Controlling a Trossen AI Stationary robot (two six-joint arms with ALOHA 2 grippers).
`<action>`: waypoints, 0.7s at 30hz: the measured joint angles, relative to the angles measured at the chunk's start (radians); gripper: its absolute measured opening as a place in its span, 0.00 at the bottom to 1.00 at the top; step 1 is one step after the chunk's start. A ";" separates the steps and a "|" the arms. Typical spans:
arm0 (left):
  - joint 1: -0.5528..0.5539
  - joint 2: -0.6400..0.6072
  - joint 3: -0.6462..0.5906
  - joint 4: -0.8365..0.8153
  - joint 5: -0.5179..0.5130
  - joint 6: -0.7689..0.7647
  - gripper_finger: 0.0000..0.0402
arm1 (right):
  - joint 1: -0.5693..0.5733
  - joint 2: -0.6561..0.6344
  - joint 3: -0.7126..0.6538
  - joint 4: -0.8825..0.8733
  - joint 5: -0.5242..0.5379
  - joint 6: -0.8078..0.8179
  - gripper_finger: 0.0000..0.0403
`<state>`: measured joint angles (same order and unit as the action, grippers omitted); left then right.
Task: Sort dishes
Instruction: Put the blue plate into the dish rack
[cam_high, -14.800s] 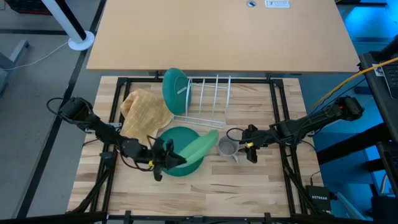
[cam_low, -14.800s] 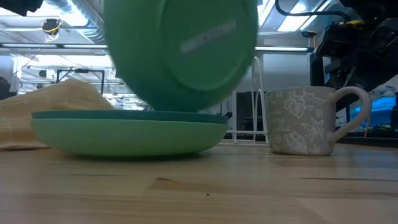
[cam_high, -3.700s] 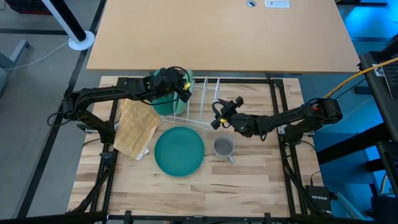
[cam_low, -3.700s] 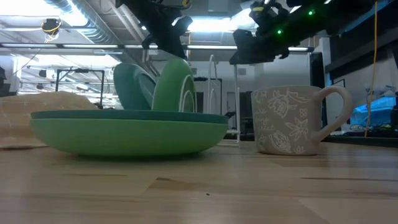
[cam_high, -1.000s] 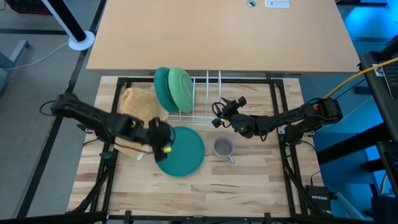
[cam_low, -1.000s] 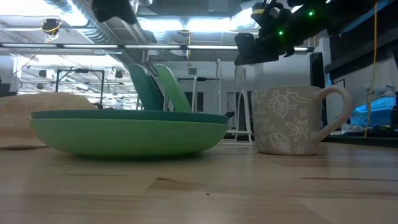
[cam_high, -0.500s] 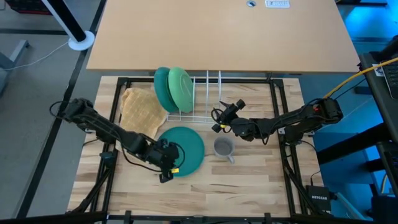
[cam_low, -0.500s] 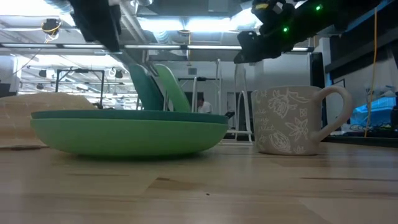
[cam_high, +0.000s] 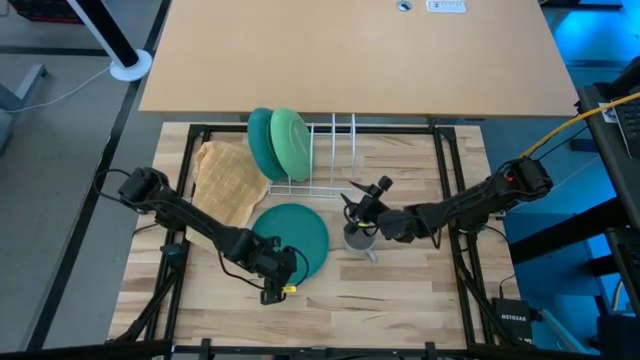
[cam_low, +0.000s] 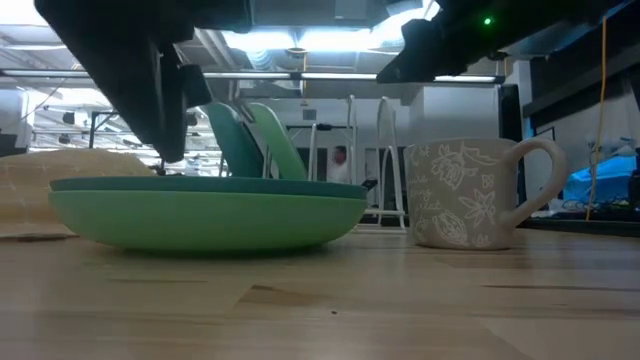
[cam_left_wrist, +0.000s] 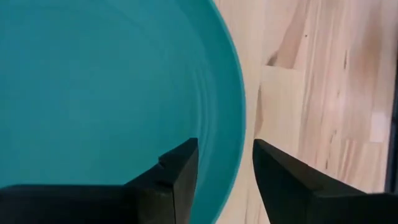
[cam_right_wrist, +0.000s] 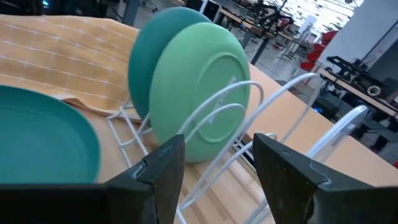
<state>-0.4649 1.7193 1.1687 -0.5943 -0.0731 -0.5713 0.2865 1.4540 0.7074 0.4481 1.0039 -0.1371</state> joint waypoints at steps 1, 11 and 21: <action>0.000 0.005 0.000 0.014 0.001 0.000 0.35 | 0.005 0.000 0.000 0.000 0.000 0.000 0.48; -0.005 0.010 0.000 0.069 0.010 -0.030 0.35 | 0.002 0.000 0.000 0.000 0.018 -0.001 0.48; -0.027 0.062 0.000 0.071 0.015 -0.076 0.35 | 0.002 0.000 0.000 0.000 0.018 -0.003 0.48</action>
<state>-0.4915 1.7815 1.1687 -0.5235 -0.0586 -0.6472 0.2882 1.4538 0.7074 0.4476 1.0214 -0.1402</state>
